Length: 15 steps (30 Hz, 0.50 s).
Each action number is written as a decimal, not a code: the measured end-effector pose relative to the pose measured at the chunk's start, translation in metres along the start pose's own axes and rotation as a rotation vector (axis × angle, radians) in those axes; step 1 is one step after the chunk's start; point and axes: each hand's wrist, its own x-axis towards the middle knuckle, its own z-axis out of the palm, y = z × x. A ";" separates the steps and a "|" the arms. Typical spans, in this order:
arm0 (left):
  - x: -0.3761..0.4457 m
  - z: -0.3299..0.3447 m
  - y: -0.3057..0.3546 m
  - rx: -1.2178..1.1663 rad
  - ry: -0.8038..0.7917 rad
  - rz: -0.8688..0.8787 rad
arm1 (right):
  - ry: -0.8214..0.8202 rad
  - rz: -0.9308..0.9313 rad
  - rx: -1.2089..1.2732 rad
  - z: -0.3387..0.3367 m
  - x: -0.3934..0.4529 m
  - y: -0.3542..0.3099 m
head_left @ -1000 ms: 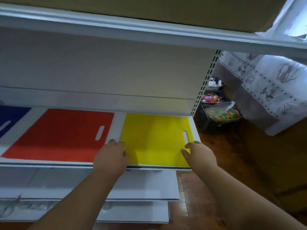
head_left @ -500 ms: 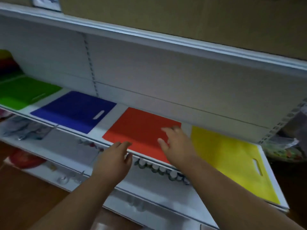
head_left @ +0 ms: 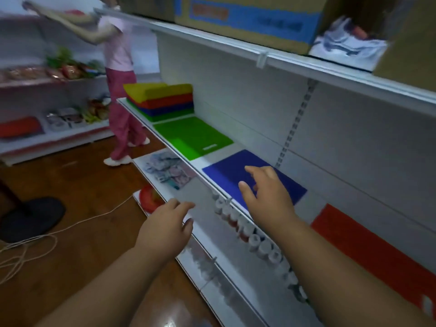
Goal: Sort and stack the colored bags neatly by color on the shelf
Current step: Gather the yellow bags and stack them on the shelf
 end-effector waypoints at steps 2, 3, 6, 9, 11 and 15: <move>0.021 -0.005 -0.028 0.013 0.015 -0.045 | -0.025 -0.032 0.031 0.025 0.036 -0.015; 0.033 -0.009 -0.043 0.038 0.027 -0.068 | -0.035 -0.056 0.055 0.038 0.056 -0.024; 0.066 -0.023 -0.090 0.073 0.075 -0.152 | -0.079 -0.135 0.102 0.081 0.113 -0.052; 0.088 -0.039 -0.134 0.094 0.084 -0.243 | -0.116 -0.204 0.124 0.117 0.163 -0.086; 0.106 -0.050 -0.164 0.081 0.113 -0.286 | -0.121 -0.223 0.126 0.138 0.197 -0.111; 0.137 -0.061 -0.224 0.051 0.122 -0.348 | -0.137 -0.227 0.145 0.188 0.253 -0.158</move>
